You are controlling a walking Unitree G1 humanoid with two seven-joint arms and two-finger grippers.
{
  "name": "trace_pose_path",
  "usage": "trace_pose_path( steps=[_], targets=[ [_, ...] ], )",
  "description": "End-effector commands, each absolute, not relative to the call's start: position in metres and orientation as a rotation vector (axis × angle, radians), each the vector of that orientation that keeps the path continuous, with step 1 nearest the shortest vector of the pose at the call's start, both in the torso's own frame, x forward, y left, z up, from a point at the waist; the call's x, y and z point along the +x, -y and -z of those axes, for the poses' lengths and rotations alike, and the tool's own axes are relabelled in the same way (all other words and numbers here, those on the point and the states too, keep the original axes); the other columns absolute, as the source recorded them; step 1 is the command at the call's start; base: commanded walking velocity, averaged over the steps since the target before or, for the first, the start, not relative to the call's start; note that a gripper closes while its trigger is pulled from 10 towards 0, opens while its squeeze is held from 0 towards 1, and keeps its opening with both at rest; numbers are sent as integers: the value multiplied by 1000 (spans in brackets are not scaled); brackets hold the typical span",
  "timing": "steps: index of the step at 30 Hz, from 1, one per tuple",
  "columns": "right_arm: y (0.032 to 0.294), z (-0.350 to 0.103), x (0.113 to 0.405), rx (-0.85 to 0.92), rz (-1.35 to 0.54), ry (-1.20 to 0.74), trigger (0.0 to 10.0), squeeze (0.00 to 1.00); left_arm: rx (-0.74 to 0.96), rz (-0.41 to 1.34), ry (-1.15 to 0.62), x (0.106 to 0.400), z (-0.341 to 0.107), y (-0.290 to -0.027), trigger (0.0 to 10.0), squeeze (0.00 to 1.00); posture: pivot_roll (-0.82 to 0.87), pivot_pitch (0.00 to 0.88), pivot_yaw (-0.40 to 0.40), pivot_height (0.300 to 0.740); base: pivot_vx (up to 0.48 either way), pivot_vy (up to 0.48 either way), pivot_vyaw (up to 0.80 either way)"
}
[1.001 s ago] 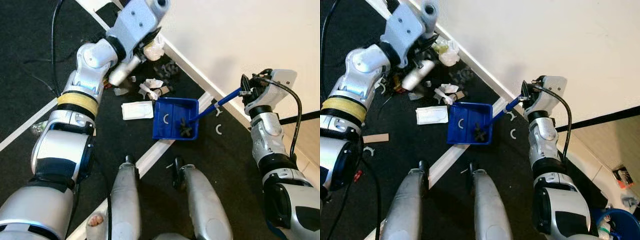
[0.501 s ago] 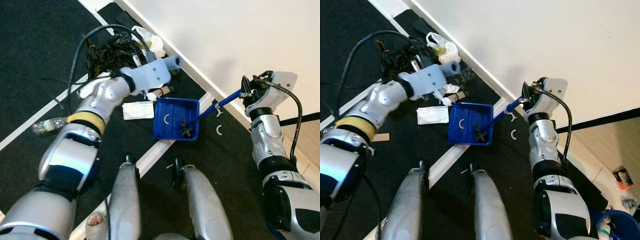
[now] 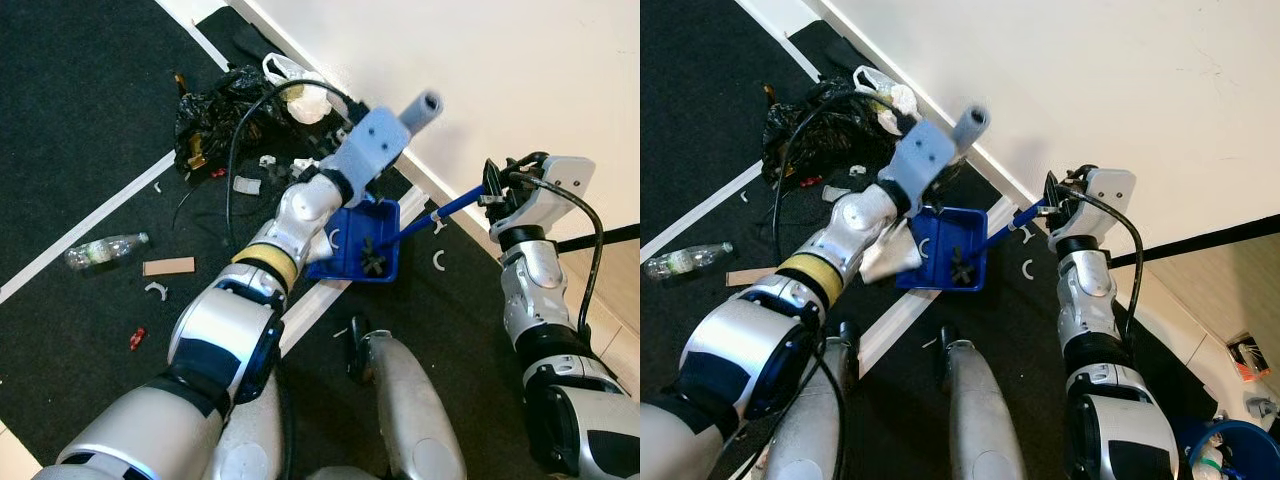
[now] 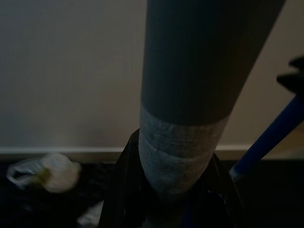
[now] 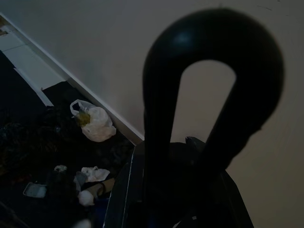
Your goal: Sweep floor
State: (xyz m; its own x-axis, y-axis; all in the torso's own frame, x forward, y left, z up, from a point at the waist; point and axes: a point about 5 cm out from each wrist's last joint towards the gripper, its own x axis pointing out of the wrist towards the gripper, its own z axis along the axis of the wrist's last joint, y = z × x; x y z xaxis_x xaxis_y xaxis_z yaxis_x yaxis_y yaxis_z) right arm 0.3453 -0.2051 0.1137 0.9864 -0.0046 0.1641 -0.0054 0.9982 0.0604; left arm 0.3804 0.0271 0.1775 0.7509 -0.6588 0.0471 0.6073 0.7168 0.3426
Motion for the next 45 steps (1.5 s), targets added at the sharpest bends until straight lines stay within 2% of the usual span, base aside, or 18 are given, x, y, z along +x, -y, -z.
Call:
trace_pose_path(
  steps=[1, 5, 9, 12, 16, 17, 18, 19, 23, 27, 29, 30, 31, 34, 35, 38, 44, 45],
  targets=[
    [203, -54, 320, 72, 3, -112, 10000, 0, 195, 803, 88, 368, -162, -3, 10000, 0, -3, 478, -91, 740, 0, 0, 0],
    [203, -54, 320, 71, 1, -117, 10000, 0, 111, 915, 64, 360, -164, 15, 10000, 0, -2, 481, -94, 740, 0, 0, 0],
    [203, -56, 322, 71, 1, -113, 10000, 0, 47, 871, 152, 367, -190, 20, 10000, 0, 0, 481, -100, 740, 0, 0, 0],
    [203, -58, 323, 72, 1, -106, 10000, 0, 44, 755, 247, 383, -225, 6, 10000, 0, 0, 484, -101, 740, 0, 0, 0],
    [203, -59, 324, 75, 1, -103, 10000, 0, 128, 709, 275, 389, -235, -5, 10000, 0, 0, 484, -101, 740, 0, 0, 0],
    [202, -58, 323, 77, 1, -102, 10000, 0, 209, 651, 283, 398, -244, -25, 10000, 0, 9, 482, -101, 740, 0, 0, 0],
    [202, -58, 323, 77, 1, -102, 10000, 0, 209, 651, 283, 398, -244, -25, 10000, 0, 9, 482, -101, 740, 0, 0, 0],
    [202, -57, 323, 79, 0, -106, 10000, 0, 257, 613, 270, 403, -247, -45, 10000, 0, 11, 478, -104, 740, 0, 0, 0],
    [201, -55, 322, 82, -2, -112, 10000, 0, 298, 598, 248, 407, -247, -66, 10000, 0, 17, 469, -104, 740, 0, 0, 0],
    [203, -54, 323, 84, -2, -126, 10000, 0, 323, 639, 186, 405, -235, -87, 10000, 0, 43, 433, -102, 740, 0, 0, 0],
    [205, -55, 325, 87, 9, -135, 10000, 0, 334, 687, 140, 398, -224, -108, 10000, 0, 82, 395, -97, 740, 0, 0, 0],
    [205, -55, 325, 87, 9, -135, 10000, 0, 334, 687, 140, 398, -224, -108, 10000, 0, 82, 395, -97, 740, 0, 0, 0],
    [206, -55, 326, 89, 16, -144, 10000, 0, 328, 712, 109, 390, -218, -125, 10000, 0, 101, 357, -94, 740, 0, 0, 0],
    [206, -55, 326, 90, 17, -147, 10000, 0, 322, 715, 100, 387, -216, -130, 10000, 0, 101, 357, -94, 740, 0, 0, 0],
    [204, -55, 327, 92, 19, -149, 10000, 0, 290, 698, 99, 383, -217, -138, 10000, 0, 118, 318, -92, 740, 0, 0, 0],
    [203, -55, 327, 96, 23, -149, 10000, 0, 261, 680, 103, 381, -218, -145, 10000, 0, 121, 313, -92, 740, 0, 0, 0],
    [198, -60, 333, 108, 25, -141, 10000, 0, 206, 519, 127, 378, -223, -174, 10000, 0, 122, 248, -101, 740, 0, 0, 0],
    [198, -61, 335, 110, 25, -137, 10000, 0, 227, 438, 128, 378, -224, -188, 10000, 0, 121, 247, -102, 740, 0, 0, 0]
  ],
)
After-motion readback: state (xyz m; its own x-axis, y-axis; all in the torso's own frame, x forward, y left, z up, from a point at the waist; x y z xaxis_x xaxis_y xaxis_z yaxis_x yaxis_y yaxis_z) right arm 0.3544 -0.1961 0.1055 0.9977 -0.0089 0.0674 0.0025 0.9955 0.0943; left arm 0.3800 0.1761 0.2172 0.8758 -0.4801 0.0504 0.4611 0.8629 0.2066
